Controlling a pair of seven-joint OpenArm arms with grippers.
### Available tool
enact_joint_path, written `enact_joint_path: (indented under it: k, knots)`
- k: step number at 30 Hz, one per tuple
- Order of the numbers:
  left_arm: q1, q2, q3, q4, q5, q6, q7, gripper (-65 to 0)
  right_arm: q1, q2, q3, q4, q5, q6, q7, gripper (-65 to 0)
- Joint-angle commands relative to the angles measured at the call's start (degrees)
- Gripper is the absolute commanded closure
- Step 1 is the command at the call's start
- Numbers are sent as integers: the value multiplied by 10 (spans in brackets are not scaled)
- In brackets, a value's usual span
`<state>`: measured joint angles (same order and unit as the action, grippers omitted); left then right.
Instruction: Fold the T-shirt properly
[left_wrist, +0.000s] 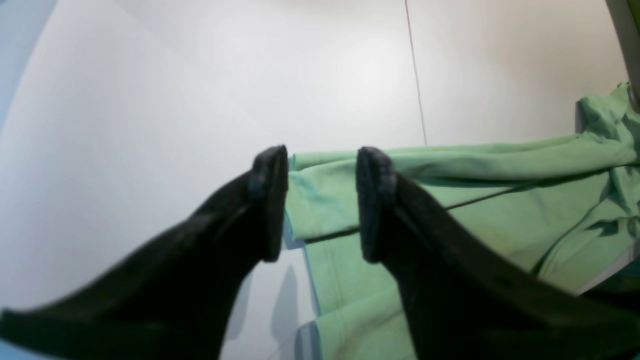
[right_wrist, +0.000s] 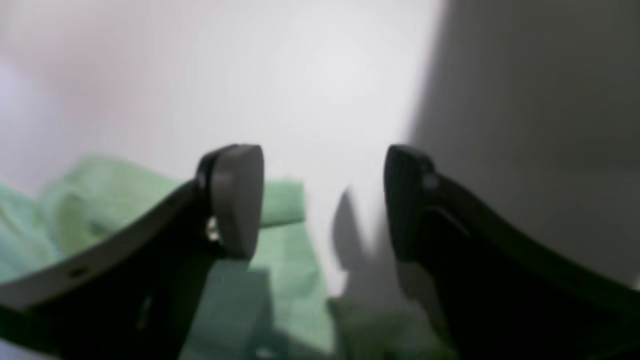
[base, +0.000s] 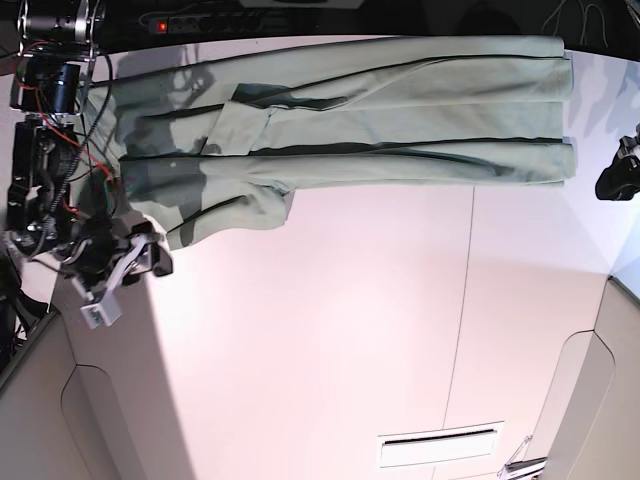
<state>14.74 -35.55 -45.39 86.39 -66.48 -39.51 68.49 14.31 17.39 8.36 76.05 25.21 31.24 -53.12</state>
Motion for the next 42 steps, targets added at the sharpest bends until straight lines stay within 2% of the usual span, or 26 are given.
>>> enact_joint_path:
  k: [1,6,10,12,15,18,23,29,35,42]
  knots:
    - [-3,-16,-5,10,-10,-5,-14,-256,16,7,-10,-13,7,1,16,-374]
    - [-3,-16,-5,10,-10,-5,-14,-256,16,7,-73,-93,7,0,34,-373]
    - [-3,-16,-5,10,-10,-5,-14,-256,15,7,-99,-98,10,1,34,-357]
    - [-3,-16,-5,10,-10,-5,-14,-256,16,7,-101,-98,20,1,28,-253]
    - [-3,-16,-5,10,-10,-5,-14,-256,24,7,-100,-97,36,0,-19,0]
    - [-3,-16,-5,10,-10,-5,-14,-256,37,7,-100,-95,57,0,-82,0]
    - [-3,-16,-5,10,-10,-5,-14,-256,45,7,-99,-62,97,1,-97,0]
    - [-3,-16,-5,10,-10,-5,-14,-256,29,7,-99,61,143,7,-148,0]
    - [-3,-16,-5,10,-10,-5,-14,-256,-41,7,-99,211,149,7,-151,0]
    - [-3,-16,-5,10,-10,-5,-14,-256,-171,7,-99,336,149,7,-164,0]
